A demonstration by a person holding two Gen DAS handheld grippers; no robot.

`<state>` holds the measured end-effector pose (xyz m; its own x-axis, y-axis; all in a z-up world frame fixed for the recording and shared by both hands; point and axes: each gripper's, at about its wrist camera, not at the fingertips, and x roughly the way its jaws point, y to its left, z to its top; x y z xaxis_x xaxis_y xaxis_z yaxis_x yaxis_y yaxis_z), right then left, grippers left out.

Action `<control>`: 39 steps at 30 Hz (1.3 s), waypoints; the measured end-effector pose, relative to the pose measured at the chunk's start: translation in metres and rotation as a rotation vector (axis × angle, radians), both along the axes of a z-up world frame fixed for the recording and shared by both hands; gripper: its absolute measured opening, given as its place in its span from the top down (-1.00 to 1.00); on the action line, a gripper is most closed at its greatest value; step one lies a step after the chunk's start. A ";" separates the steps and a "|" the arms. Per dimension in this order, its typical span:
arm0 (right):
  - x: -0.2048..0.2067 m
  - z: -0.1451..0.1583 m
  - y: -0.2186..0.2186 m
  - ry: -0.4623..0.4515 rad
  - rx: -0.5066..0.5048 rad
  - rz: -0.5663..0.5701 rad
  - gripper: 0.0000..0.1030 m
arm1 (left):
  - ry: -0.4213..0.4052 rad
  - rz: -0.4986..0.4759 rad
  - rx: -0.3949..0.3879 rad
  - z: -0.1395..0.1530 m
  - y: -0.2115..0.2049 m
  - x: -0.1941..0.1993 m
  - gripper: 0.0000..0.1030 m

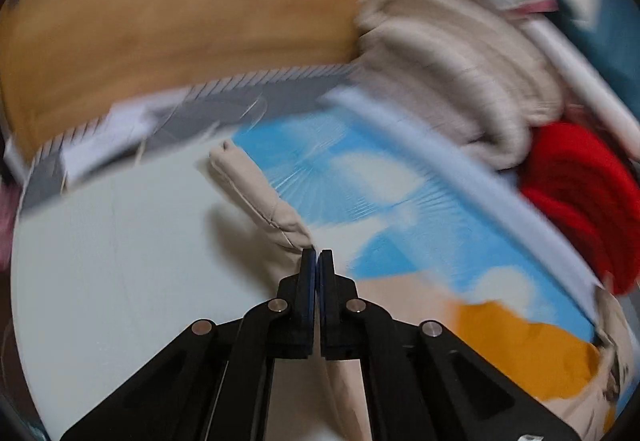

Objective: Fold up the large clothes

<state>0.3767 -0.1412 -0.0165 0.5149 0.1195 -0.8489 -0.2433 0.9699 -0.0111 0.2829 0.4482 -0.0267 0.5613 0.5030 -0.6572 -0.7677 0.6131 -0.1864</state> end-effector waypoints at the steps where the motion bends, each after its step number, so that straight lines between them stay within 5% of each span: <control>1: 0.000 0.000 -0.001 0.007 0.000 -0.003 0.49 | -0.027 -0.061 0.036 0.019 -0.025 0.008 1.00; 5: -0.001 0.000 -0.007 0.026 -0.010 -0.018 0.35 | -0.102 -0.351 0.118 0.068 -0.141 0.040 1.00; 9: -0.009 0.003 -0.013 0.031 -0.002 -0.041 0.33 | -0.135 -0.685 0.097 0.078 -0.273 0.060 1.00; 14: -0.022 0.010 -0.023 0.021 0.018 -0.070 0.30 | -0.051 -0.961 -0.027 0.041 -0.395 0.074 1.00; 18: -0.030 0.010 -0.036 0.028 0.047 -0.107 0.30 | 0.161 -1.127 -0.232 -0.018 -0.451 0.095 0.91; 21: -0.034 0.011 -0.042 0.032 0.069 -0.130 0.31 | 0.274 -1.108 -0.253 -0.036 -0.463 0.096 0.91; 25: -0.033 0.015 -0.050 0.024 0.115 -0.173 0.35 | 0.289 -1.008 -0.110 0.009 -0.451 0.077 0.89; 31: -0.021 0.026 -0.057 -0.015 0.206 -0.190 0.22 | 0.240 -0.821 -0.113 0.038 -0.389 0.030 0.78; 35: -0.009 0.016 -0.051 -0.013 0.231 -0.189 0.08 | 0.286 -0.793 -0.031 0.004 -0.383 0.033 0.70; 39: -0.004 -0.015 -0.040 0.056 0.212 -0.180 0.08 | 0.330 -0.794 -0.028 -0.011 -0.381 0.056 0.69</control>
